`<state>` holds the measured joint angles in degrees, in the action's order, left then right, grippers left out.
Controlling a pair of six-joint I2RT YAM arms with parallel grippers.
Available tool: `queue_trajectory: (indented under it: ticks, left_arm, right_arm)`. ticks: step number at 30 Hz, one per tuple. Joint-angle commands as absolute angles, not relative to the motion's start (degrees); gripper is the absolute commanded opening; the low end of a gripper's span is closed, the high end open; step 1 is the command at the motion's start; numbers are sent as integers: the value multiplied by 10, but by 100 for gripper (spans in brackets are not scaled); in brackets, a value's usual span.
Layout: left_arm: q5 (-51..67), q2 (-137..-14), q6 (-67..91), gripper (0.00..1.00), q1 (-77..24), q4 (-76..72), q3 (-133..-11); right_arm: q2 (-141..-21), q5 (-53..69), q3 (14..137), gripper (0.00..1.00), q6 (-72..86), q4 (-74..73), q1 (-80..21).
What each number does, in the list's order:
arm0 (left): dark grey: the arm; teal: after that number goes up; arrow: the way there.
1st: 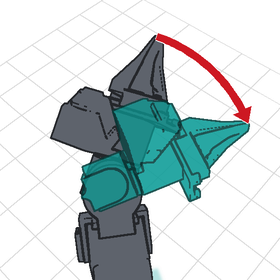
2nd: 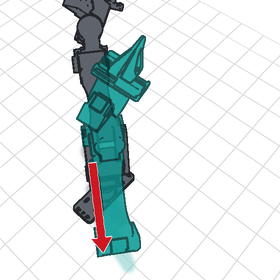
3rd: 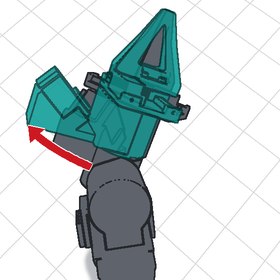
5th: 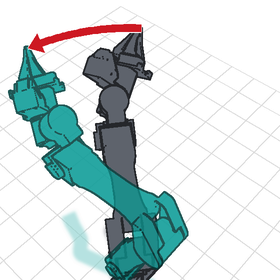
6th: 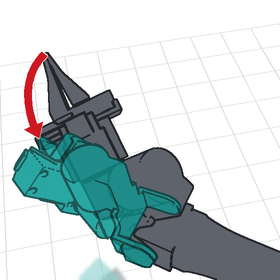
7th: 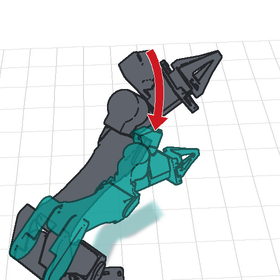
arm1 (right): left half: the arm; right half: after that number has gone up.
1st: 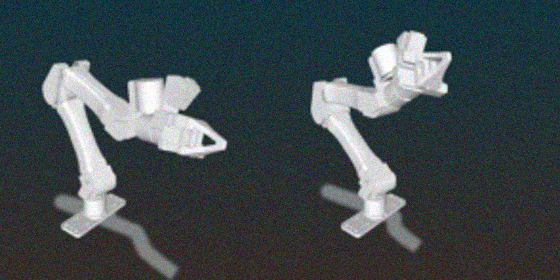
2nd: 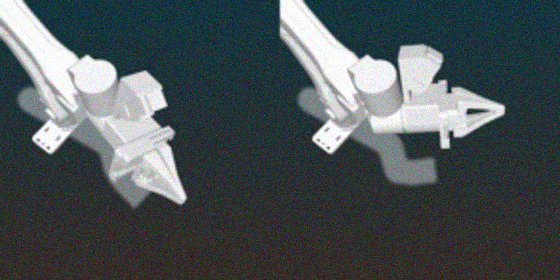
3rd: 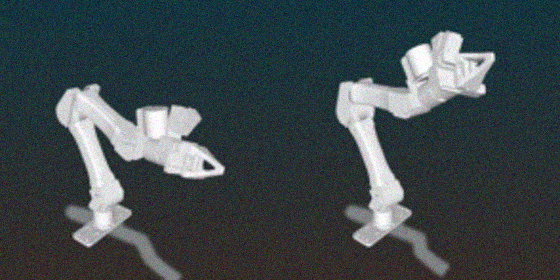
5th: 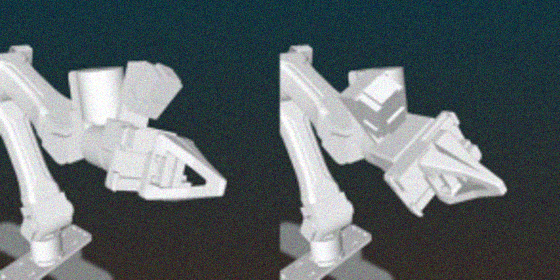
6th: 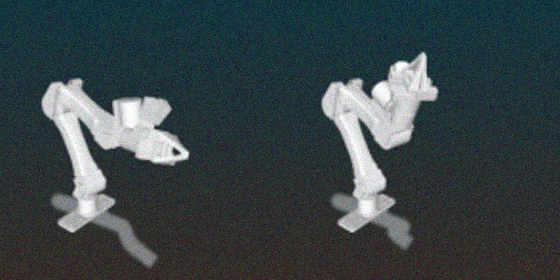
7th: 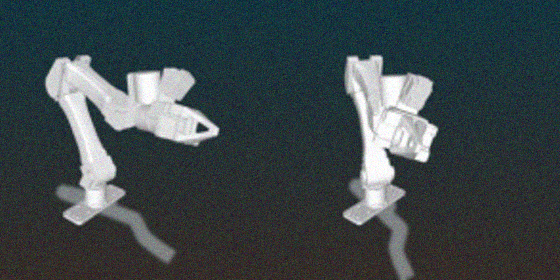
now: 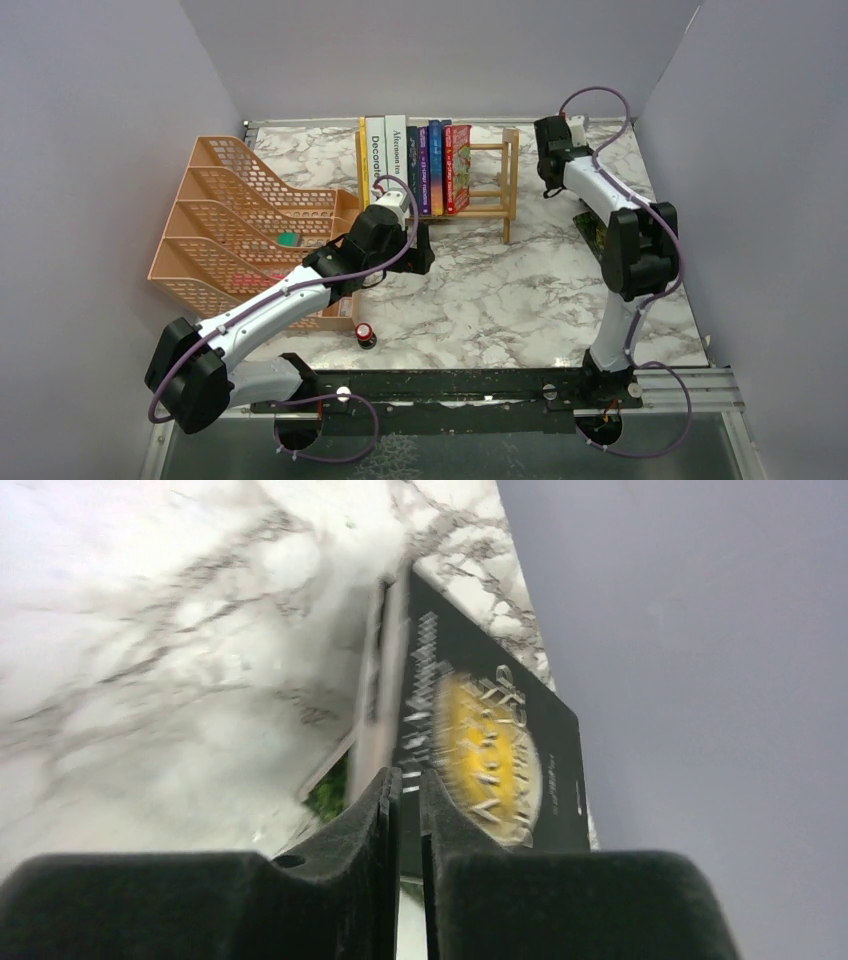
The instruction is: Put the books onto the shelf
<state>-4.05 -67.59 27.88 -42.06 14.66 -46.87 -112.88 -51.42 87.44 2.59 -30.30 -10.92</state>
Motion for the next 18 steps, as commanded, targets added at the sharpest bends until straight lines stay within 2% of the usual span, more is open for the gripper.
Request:
queue_trajectory:
  ticks: [1, 7, 12, 16, 18]
  left_arm:
    - [-29, -660, 285, 97, -418, 137, -492]
    - [-22, -660, 288, 97, -418, 127, -503]
    - [-12, -668, 295, 97, -418, 115, -504]
    - [-21, -668, 296, 97, -418, 116, -502]
    - [-32, -665, 297, 97, -418, 121, -502]
  right_arm:
    - [-1032, -418, 899, 1, 116, -381, -124]
    - [-896, -297, 825, 1, 153, -364, -125]
    - [-880, -315, 776, 3, 153, -361, -125]
    - [-920, -365, 768, 31, 177, -380, -125]
    - [-944, -383, 766, 51, 179, -377, -125]
